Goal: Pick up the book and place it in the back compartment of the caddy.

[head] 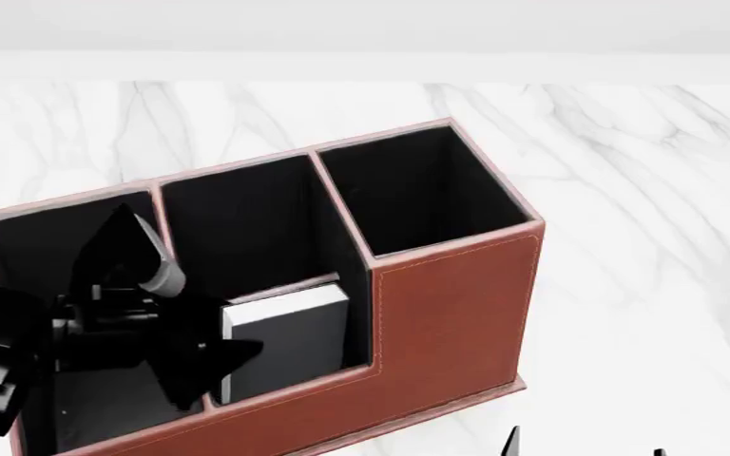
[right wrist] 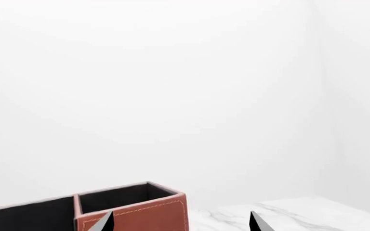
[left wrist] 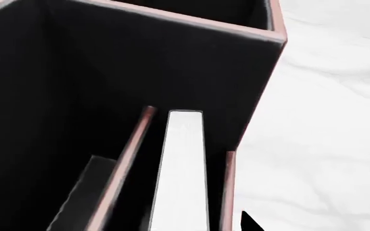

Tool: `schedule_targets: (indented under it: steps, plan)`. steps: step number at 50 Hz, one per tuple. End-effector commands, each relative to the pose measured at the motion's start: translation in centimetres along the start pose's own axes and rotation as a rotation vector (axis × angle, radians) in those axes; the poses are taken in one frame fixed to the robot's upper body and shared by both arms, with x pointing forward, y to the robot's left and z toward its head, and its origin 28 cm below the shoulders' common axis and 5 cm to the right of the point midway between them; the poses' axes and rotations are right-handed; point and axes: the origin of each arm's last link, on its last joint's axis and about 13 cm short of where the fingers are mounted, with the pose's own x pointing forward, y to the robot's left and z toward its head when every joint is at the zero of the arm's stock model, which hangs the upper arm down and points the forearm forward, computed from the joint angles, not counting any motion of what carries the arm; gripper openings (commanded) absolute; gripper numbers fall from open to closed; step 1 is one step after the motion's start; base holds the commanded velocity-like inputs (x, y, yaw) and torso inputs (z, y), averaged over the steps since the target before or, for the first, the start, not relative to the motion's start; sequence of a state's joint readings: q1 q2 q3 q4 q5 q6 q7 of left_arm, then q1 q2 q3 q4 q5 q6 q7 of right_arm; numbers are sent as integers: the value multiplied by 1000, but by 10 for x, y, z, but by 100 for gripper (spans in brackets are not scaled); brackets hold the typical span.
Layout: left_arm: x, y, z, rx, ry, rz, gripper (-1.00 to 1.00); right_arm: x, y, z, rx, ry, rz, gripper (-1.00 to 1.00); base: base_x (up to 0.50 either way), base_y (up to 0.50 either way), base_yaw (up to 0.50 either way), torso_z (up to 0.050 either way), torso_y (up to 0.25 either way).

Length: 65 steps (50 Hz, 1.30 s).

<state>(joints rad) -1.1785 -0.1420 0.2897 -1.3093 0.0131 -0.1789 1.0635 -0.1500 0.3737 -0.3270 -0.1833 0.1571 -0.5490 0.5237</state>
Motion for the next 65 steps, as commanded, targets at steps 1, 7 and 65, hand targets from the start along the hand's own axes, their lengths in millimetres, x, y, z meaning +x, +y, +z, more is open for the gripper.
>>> schedule_targets:
  steps: [1,7,65]
  plan:
    - [-3,3,8,-17,-127,9,100,0,0,-1,-1,2,1,100,0,0,0,0,0]
    - [-8,7,21,55,-184,-6,100,0,1,-1,-4,2,1,100,0,0,0,0,0]
    - [-135,-170,42,503,-340,-14,100,81,17,88,-147,-278,-18,100,0,0,0,0,0]
